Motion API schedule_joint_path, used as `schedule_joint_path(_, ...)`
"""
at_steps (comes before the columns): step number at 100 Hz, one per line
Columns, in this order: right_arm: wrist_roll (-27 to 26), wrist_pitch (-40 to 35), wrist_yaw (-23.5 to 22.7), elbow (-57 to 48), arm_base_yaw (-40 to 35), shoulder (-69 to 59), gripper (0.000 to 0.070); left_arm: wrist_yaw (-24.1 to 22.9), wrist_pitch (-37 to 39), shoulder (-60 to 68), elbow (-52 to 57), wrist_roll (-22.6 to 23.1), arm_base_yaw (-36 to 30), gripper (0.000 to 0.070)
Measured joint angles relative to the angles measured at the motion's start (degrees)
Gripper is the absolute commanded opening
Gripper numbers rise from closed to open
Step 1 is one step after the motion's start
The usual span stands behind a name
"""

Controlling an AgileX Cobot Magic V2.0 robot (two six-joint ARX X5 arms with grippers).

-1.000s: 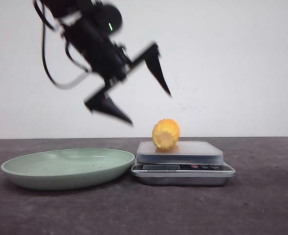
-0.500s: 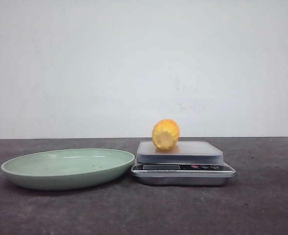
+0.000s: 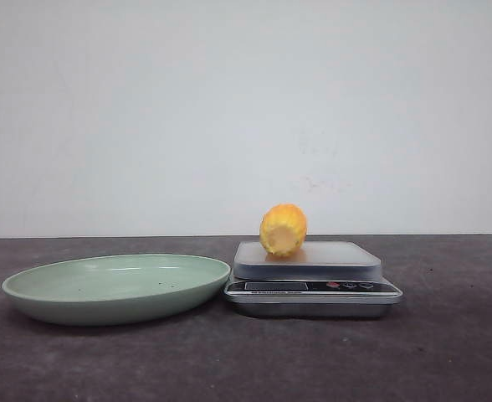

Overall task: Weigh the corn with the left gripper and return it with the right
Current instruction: 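Lower the right gripper onto the corn on the scale and close it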

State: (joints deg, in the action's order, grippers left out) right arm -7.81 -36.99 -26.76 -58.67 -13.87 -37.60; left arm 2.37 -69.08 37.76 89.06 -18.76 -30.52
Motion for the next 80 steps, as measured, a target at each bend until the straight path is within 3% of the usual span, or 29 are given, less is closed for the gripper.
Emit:
schedule_joint_path(12, -1.6, 10.6, -3.0, 0.0, -1.5, -1.2, 0.0682, -1.3, -4.2, -2.2, 0.0, 1.6, 0.0, 0.0057)
schedule_joint_path(30, -5.7, 23.6, 0.0, -0.3, -4.9, -7.1, 0.062, -2.4, -6.3, -2.1, -0.2, 4.1, 0.0, 0.0057)
schedule_joint_path(50, -7.1, 22.4, 8.4, -2.7, -10.2, -21.0, 0.062, -3.7, -6.1, -2.1, -1.2, 6.8, 0.0, 0.0057)
schedule_joint_path(61, -7.3, 18.2, 13.0, -4.4, -12.8, -30.5, 0.062, -4.9, -6.1, -2.0, -1.5, 7.7, 0.0, 0.0057)
schedule_joint_path(80, -7.7, 12.2, 17.1, -11.6, -14.8, -45.7, 0.062, -5.0, -7.0, -2.0, -1.5, 7.9, 0.0, 0.0057)
